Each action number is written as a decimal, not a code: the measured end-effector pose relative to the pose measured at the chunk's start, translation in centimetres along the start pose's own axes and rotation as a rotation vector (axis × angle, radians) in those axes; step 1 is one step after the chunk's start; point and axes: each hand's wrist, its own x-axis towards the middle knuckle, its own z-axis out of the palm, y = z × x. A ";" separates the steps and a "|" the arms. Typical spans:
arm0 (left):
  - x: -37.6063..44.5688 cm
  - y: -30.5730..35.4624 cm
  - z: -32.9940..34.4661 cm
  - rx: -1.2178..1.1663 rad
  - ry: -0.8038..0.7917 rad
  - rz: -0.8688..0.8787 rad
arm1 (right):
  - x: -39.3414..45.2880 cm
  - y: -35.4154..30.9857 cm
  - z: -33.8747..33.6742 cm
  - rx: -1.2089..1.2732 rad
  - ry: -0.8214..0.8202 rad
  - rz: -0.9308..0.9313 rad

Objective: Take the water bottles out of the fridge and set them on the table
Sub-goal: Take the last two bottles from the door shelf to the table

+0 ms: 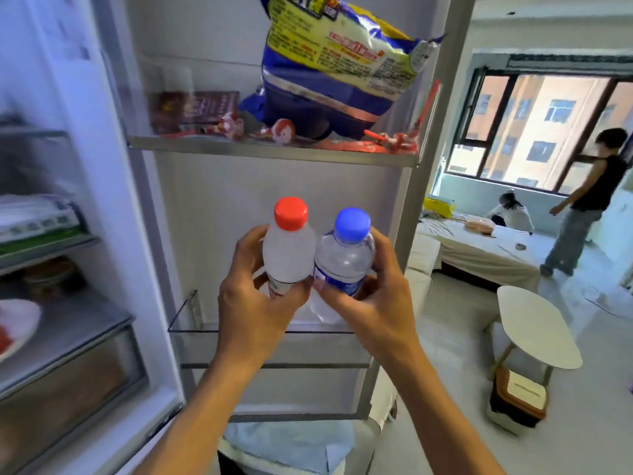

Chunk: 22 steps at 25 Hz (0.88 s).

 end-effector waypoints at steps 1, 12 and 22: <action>-0.2 1.1 -0.6 0.006 0.019 0.044 | 0.2 -1.1 0.0 0.039 -0.001 -0.039; -17.0 6.9 -8.0 0.451 0.522 -0.105 | -9.4 -4.0 3.5 0.494 -0.553 0.045; -41.3 13.4 -16.3 0.678 1.114 -0.378 | -29.6 -13.3 10.3 0.642 -1.273 0.022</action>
